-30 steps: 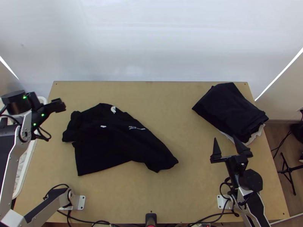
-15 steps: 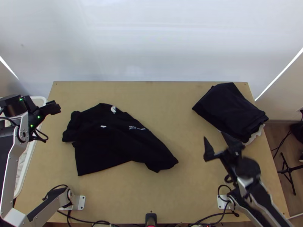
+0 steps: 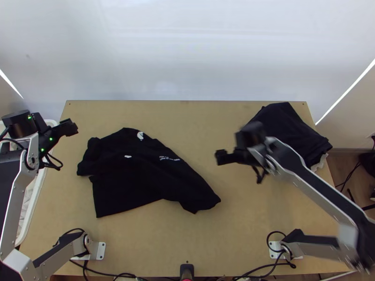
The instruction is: Fold the t-shirt
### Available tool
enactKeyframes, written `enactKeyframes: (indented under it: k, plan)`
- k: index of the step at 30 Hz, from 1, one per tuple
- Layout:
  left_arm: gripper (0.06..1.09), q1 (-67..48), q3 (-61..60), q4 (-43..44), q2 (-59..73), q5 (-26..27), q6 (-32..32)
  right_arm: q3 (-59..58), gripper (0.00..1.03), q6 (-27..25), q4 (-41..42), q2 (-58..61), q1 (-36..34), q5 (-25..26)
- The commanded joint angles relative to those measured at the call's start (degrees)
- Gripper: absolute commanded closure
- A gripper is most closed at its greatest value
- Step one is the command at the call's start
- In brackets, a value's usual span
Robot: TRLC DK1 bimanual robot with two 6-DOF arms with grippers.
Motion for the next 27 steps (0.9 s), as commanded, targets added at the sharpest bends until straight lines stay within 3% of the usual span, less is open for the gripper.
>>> enactKeyframes:
  k: [1, 7, 12, 14, 16, 19, 20, 23, 24, 27]
  plan:
    - [0.1, -0.2, 1.0, 0.2, 1.1, -0.1, -0.1, 13.9, 0.04, 4.8, -13.7, 15.2, 5.0, -7.6]
    - [0.1, -0.2, 1.6, 0.2, 2.2, -0.1, -0.2, 13.4, 0.04, 10.0, -13.4, 16.9, 9.8, -18.5]
    - [0.1, -0.6, 2.7, 0.3, 3.4, -0.1, -0.2, 12.9, 0.06, 11.3, -13.5, 18.0, 12.4, -21.7]
    - [0.1, -0.7, 3.2, 0.3, 3.8, -0.1, -0.2, 12.1, 0.14, 10.5, -14.3, 17.3, 13.0, -24.6]
    - [0.1, -0.8, 3.6, 0.3, 4.3, -0.1, -0.1, 10.5, 0.14, 7.3, -15.8, 15.0, 14.2, -28.7]
    - [0.1, -0.9, 4.3, 0.3, 4.8, -0.1, 0.0, 6.8, 0.15, 2.9, -15.8, 10.6, 15.9, -28.9]
    - [0.1, -0.9, 4.6, 0.3, 5.0, -0.1, 0.1, 6.1, 0.24, 2.8, -15.8, 9.4, 16.0, -28.9]
    - [0.1, -0.9, 5.0, 0.3, 5.6, -0.1, 0.4, 4.6, 0.89, 3.6, -15.7, 7.4, 15.4, -28.6]
    - [0.1, -0.9, 5.2, 0.3, 5.8, -0.1, 0.5, 3.4, 1.0, 3.5, -15.8, 6.8, 15.1, -28.5]
    - [0.1, -0.9, 5.8, 0.3, 6.2, -0.1, 0.5, -3.0, 1.0, 2.3, -15.6, 1.8, 15.0, -27.9]
